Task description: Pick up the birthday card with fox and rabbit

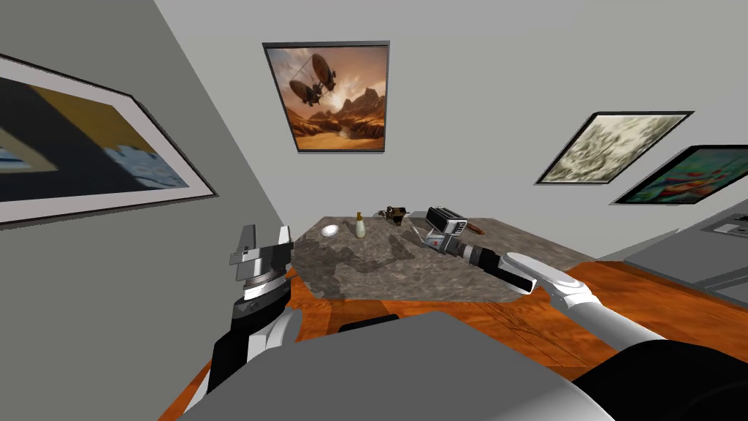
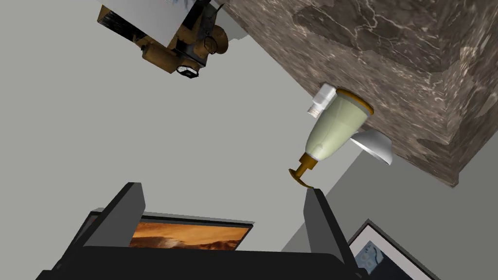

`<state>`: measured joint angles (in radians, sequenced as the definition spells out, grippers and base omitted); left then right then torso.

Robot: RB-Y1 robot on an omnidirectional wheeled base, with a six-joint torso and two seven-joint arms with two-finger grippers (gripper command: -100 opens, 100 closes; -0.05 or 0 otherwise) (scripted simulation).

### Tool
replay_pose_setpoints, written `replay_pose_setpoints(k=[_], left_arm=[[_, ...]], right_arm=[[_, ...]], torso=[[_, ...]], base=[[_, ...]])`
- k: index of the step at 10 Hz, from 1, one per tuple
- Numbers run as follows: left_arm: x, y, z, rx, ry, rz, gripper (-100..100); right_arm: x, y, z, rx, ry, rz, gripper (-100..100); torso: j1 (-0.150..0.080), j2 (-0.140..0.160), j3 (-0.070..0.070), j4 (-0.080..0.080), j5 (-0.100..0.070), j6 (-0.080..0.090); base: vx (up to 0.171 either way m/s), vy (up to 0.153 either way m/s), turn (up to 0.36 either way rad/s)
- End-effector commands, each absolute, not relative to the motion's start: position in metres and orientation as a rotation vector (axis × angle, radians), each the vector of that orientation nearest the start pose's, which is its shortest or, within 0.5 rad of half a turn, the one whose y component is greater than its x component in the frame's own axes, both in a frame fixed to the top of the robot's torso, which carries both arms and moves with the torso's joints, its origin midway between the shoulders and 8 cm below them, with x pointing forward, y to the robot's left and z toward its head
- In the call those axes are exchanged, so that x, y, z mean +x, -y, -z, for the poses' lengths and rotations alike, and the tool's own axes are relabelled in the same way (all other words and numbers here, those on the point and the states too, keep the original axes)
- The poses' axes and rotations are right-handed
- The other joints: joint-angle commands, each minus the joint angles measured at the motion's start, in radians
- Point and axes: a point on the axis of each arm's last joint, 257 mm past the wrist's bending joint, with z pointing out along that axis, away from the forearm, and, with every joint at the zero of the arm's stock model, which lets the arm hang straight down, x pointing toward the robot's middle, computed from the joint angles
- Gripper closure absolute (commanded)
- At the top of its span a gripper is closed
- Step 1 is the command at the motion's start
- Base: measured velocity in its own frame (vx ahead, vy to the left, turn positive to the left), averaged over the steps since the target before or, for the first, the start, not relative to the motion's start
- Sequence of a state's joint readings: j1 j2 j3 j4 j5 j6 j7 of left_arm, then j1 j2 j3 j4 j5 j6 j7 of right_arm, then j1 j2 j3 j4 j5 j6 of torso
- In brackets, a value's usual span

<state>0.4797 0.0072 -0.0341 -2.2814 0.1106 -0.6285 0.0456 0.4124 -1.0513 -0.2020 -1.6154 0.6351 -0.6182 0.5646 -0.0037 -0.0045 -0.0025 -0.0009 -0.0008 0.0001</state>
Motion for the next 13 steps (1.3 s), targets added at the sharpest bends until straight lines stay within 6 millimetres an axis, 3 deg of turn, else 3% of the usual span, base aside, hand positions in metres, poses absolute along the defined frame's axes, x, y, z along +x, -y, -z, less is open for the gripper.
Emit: replay_pose_setpoints(k=[1, 2, 3, 8, 10, 11, 12, 13], left_arm=[[0.321, -0.278, -0.053, -0.622, -0.429, 1.482, 0], [0.321, -0.278, -0.053, -0.622, -0.429, 1.482, 0], [0.321, -0.278, -0.053, -0.622, -0.429, 1.482, 0], [0.321, -0.278, -0.053, -0.622, -0.429, 1.482, 0], [0.321, -0.278, -0.053, -0.622, -0.429, 1.482, 0], [0.321, -0.278, -0.053, -0.622, -0.429, 1.482, 0], [0.321, -0.278, -0.053, -0.622, -0.429, 1.482, 0], [0.321, -0.278, -0.053, -0.622, -0.429, 1.482, 0]], right_arm=[[0.408, 0.461, 0.181, -0.971, -1.626, 0.210, -100], [0.407, 0.476, 0.186, -1.020, -1.646, 0.260, -100], [0.407, 0.476, 0.187, -1.020, -1.647, 0.261, -100], [0.395, 0.536, 0.211, -1.200, -1.740, 0.436, -100], [0.382, 0.553, 0.228, -1.253, -1.788, 0.466, -100], [0.389, 0.549, 0.220, -1.233, -1.771, 0.458, -100], [0.388, 0.550, 0.221, -1.237, -1.773, 0.459, 0], [0.381, 0.567, 0.225, -1.203, -1.804, 0.468, -100]], torso=[[0.000, 0.000, 0.000, 0.000, 0.000, 0.000], [-0.001, 0.000, 0.000, 0.000, 0.000, 0.000], [-0.001, -0.001, 0.000, 0.000, 0.000, 0.000], [0.000, 0.000, 0.000, 0.000, 0.000, 0.000], [0.000, 0.001, 0.000, 0.000, 0.000, 0.000], [0.000, 0.001, 0.000, 0.000, 0.000, 0.000], [0.002, 0.002, 0.001, 0.000, 0.000, 0.000], [0.003, 0.003, 0.002, 0.001, 0.000, 0.000]], base=[[0.067, -0.048, 0.066], [0.074, -0.049, 0.060], [0.042, -0.036, 0.025], [0.053, -0.043, 0.043], [0.054, -0.041, 0.032], [0.026, -0.015, 0.008], [0.000, 0.000, 0.000], [-0.041, 0.008, 0.251]])
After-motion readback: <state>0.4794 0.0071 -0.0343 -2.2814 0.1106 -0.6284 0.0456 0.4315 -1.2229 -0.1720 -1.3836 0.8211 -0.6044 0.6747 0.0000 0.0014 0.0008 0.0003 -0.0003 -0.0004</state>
